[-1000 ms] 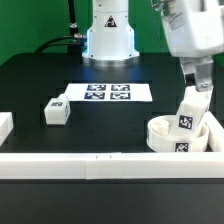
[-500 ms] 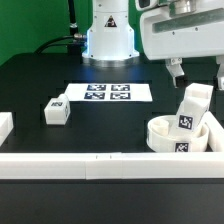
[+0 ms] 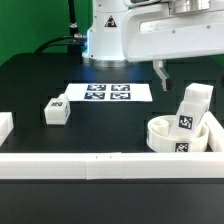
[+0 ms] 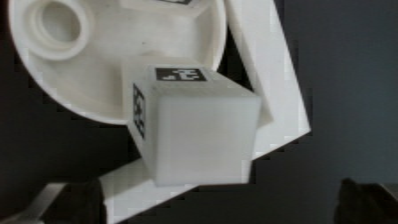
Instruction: Assemble stool
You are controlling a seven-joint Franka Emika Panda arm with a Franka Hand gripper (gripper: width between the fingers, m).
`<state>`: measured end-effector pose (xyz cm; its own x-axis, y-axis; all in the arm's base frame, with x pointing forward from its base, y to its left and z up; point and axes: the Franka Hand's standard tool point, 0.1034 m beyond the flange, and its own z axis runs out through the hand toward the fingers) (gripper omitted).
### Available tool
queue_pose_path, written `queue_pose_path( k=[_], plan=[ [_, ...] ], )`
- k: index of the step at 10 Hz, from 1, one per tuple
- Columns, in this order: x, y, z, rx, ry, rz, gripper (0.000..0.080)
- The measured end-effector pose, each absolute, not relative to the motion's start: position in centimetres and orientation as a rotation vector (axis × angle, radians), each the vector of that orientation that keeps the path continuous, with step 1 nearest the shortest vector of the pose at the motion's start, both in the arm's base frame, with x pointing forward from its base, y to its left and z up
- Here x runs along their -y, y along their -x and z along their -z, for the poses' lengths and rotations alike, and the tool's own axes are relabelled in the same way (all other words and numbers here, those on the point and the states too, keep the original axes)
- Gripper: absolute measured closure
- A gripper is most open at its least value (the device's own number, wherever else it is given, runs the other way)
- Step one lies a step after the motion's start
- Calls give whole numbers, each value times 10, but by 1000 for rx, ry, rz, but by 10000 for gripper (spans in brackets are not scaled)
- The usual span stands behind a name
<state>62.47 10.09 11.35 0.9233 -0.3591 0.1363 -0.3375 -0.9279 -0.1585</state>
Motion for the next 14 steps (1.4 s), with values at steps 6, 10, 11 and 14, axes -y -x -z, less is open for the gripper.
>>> queue_pose_path(
  k=[6, 10, 11, 14],
  plan=[
    [-106, -620, -102, 412, 3085, 231, 150],
    [-98, -620, -98, 872, 3023, 156, 150],
    [-96, -620, -98, 960, 3006, 152, 150],
    [-95, -620, -93, 1203, 2948, 126, 150]
  ],
)
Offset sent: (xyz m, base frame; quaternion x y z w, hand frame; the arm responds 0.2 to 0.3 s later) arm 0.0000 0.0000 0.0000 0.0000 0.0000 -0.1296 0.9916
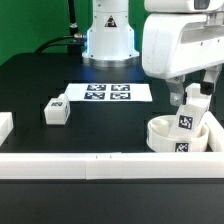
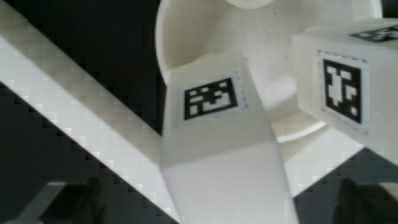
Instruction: Assemble stool
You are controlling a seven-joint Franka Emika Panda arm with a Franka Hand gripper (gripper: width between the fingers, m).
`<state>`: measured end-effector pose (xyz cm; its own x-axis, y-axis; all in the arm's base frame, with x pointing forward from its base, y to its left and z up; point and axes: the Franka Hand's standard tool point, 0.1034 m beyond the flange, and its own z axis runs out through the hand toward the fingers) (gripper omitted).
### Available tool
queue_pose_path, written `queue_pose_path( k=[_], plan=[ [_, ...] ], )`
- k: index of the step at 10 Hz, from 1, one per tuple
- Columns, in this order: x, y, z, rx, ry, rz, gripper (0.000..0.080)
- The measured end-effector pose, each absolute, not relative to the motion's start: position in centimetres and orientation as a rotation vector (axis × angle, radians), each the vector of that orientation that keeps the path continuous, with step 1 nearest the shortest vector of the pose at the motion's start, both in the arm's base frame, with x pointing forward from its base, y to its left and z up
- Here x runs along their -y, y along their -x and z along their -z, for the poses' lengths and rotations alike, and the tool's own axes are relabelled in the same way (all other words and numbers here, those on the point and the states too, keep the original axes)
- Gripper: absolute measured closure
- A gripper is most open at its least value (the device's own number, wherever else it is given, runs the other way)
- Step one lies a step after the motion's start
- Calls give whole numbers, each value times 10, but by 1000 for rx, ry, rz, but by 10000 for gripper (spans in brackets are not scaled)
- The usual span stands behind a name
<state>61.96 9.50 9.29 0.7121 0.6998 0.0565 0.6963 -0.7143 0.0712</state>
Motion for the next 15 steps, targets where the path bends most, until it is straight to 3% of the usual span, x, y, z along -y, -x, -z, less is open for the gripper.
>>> queue_pose_path(
  k=[3, 6, 8, 9, 15],
  plan=[
    [-86, -620, -81, -1180, -2859, -100, 150],
    [-84, -620, -81, -1171, -2863, -99, 150],
    [-84, -620, -81, -1105, -2891, -100, 427],
    [-84, -620, -81, -1102, -2891, -100, 466],
    [-91, -619, -81, -59, -3130, -119, 466]
  ],
)
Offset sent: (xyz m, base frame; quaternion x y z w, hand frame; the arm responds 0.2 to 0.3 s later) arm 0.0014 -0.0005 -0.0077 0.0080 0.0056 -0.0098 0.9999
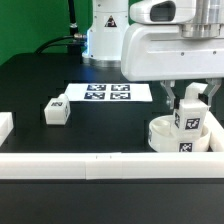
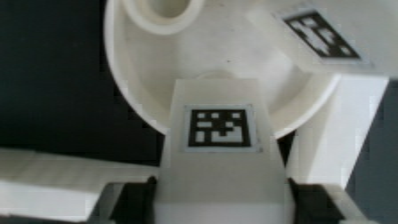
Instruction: Assemble stool
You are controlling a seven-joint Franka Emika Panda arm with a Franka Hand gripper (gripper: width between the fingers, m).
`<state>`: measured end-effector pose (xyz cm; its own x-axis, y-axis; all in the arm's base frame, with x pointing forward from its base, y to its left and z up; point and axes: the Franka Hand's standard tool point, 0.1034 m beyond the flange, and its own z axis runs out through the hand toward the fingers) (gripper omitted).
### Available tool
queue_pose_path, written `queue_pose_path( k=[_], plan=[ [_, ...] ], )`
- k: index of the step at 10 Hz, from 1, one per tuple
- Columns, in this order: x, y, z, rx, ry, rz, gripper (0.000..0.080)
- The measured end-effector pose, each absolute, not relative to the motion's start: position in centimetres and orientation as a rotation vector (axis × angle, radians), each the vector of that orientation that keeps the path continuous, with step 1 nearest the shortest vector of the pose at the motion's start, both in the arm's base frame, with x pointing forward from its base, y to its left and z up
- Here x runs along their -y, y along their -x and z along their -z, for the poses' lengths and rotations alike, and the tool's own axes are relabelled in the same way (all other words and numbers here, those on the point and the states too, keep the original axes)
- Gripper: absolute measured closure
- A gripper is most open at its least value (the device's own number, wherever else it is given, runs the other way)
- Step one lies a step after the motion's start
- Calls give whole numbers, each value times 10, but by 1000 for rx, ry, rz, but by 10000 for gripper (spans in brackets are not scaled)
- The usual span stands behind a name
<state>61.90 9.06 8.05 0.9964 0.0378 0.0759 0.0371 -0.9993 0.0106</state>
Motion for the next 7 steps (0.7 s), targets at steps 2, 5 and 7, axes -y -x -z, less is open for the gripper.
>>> queue_pose_path(
  k=[2, 5, 7],
  plan=[
    [-87, -619, -81, 288, -3124, -124, 465],
    [-78, -620, -81, 684, -3059, -127, 465],
    [-78, -620, -82, 673, -3062, -128, 258]
  ],
)
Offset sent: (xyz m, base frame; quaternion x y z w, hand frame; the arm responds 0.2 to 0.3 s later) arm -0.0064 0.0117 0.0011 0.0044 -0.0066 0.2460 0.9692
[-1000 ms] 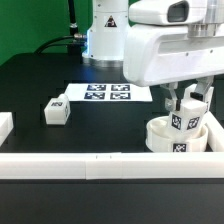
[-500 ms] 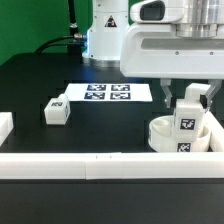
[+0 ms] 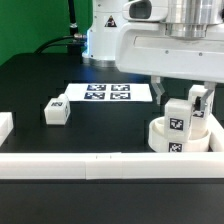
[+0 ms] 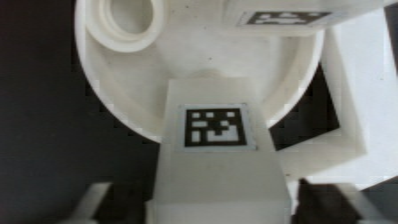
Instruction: Assemble stool
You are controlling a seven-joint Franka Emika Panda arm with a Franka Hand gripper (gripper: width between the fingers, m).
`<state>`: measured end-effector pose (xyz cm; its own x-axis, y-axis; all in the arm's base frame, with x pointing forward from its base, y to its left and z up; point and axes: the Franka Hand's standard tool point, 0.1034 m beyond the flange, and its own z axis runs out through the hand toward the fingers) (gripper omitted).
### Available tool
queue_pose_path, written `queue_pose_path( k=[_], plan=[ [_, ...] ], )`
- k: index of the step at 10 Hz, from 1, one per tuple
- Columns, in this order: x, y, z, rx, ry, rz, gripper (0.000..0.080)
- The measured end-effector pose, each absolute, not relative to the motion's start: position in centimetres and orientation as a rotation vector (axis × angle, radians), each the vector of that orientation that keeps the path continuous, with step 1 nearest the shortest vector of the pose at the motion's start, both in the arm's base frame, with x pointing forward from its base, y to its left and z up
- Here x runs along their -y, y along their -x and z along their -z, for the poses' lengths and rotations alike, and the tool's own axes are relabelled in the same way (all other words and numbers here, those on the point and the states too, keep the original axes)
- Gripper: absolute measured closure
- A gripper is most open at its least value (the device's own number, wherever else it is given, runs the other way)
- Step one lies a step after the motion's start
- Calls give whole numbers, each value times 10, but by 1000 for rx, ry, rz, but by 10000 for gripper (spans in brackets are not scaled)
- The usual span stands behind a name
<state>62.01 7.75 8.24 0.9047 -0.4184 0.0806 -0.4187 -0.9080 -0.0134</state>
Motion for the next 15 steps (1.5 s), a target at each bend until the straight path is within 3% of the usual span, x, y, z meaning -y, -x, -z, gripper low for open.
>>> queue_pose_path(
  k=[1, 2, 5, 9, 11, 15],
  plan=[
    [-70, -619, -93, 614, -3077, -127, 258],
    [-57, -614, -106, 568, -3090, -133, 170],
    [-13, -605, -118, 504, -3090, -149, 153],
    [-17, -603, -113, 447, -3096, -151, 151],
    [9, -590, -100, 353, -3088, -155, 151],
    [94, -561, -80, 164, -3064, -149, 151]
  ],
)
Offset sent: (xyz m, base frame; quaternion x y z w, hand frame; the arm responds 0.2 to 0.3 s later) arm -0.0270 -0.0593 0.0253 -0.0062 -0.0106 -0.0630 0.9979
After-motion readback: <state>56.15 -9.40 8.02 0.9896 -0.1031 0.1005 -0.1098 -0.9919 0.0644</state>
